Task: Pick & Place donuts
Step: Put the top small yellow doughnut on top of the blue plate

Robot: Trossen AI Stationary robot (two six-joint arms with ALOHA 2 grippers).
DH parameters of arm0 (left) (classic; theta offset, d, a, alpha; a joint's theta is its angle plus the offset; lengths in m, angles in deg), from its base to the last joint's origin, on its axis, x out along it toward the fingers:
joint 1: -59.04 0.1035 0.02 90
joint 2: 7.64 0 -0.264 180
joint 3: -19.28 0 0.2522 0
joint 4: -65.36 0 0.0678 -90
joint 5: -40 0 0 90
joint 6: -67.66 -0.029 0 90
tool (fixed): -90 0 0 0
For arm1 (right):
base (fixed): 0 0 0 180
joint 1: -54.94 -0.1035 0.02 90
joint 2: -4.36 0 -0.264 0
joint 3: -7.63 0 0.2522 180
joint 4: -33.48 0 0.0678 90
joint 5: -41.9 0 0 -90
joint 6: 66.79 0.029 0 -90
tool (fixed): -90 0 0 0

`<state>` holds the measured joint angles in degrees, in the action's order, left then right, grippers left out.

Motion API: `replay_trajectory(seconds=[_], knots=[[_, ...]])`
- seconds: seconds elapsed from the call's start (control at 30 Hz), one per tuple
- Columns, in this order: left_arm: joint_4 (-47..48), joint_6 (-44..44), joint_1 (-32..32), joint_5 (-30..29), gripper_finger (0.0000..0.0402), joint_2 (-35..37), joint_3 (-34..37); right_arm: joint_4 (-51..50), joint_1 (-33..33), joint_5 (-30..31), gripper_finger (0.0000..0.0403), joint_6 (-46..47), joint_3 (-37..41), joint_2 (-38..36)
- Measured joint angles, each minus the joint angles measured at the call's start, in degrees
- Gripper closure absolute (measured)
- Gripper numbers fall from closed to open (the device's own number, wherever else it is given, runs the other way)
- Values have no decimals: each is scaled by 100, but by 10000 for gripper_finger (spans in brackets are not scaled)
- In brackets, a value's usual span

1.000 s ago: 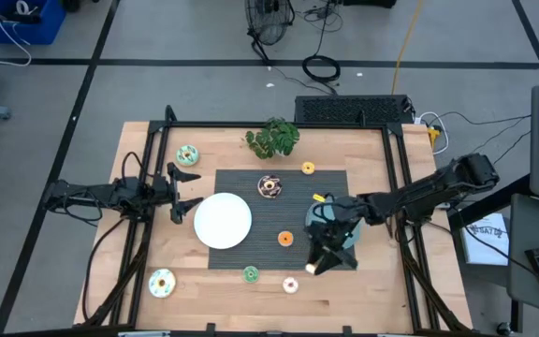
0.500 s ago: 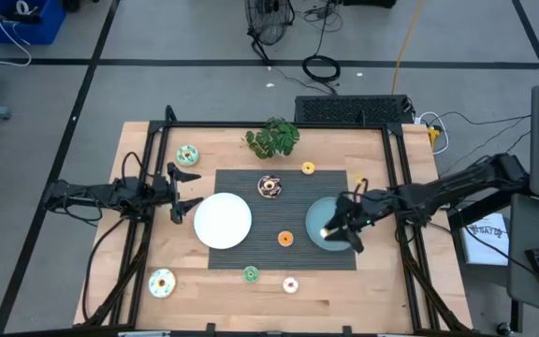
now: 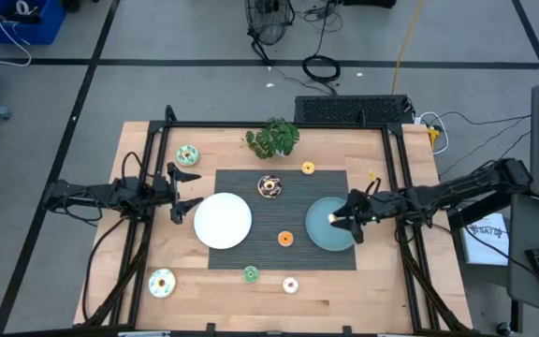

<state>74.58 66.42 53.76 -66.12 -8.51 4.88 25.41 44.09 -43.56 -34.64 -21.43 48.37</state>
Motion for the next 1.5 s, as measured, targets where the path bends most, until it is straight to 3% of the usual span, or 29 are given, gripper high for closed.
replay_trajectory(seconds=[0.2, 0.5, 0.87, 1.17, 1.5], knots=[[0, 0, 0, 0, 52, 0, 0, -338, 165, 15, 248, -270, -421, 0], [0, 0, 0, 0, 52, 0, 0, -2761, 391, 245, 248, -289, -2013, 195], [0, 1, 0, 0, 53, 1, 0, -4608, 408, 597, 248, -62, -3492, 1783], [0, 1, 0, 0, 52, 0, 0, -5402, 408, 438, 248, 32, -3673, 3321], [0, 0, 0, 0, 52, 0, 0, -5242, 486, 584, 248, 9, -3667, 4057]])
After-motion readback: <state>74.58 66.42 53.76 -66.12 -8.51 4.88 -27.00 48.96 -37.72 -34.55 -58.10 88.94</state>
